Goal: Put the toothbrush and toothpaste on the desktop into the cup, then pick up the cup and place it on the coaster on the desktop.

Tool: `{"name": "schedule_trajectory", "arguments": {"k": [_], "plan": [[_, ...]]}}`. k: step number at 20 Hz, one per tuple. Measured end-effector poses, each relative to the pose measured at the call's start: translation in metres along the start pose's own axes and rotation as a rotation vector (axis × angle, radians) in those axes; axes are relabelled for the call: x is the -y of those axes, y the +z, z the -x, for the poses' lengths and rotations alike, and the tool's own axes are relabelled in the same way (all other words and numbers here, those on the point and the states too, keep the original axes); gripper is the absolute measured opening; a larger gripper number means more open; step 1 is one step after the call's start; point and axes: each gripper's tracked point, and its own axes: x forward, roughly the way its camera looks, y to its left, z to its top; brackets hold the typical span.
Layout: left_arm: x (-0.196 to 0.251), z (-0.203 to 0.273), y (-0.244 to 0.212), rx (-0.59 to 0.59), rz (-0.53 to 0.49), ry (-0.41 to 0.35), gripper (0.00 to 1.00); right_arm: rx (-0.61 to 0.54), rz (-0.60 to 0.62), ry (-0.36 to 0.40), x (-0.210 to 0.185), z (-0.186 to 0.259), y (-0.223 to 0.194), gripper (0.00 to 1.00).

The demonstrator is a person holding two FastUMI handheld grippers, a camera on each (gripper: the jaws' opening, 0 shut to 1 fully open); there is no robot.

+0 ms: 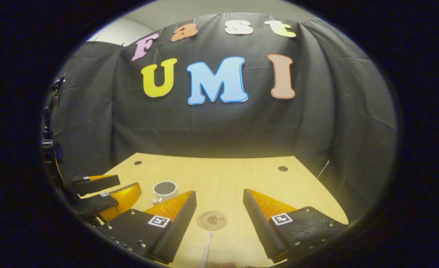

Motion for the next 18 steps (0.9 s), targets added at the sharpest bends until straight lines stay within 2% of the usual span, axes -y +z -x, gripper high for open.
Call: {"name": "schedule_trajectory", "arguments": {"k": [7,15,18], "plan": [[0.003,0.02,-0.029,-0.17,0.031,-0.002,0.92,-0.222,-0.05,0.046,-0.016,-0.014,-0.052,0.83],[0.024,0.057,-0.063,-0.425,0.164,0.001,0.92,-0.421,-0.09,0.069,-0.023,-0.02,-0.097,0.85],[0.025,0.072,-0.072,-0.512,0.179,0.005,0.94,-0.502,-0.102,0.071,-0.027,-0.02,-0.119,0.85]]}}
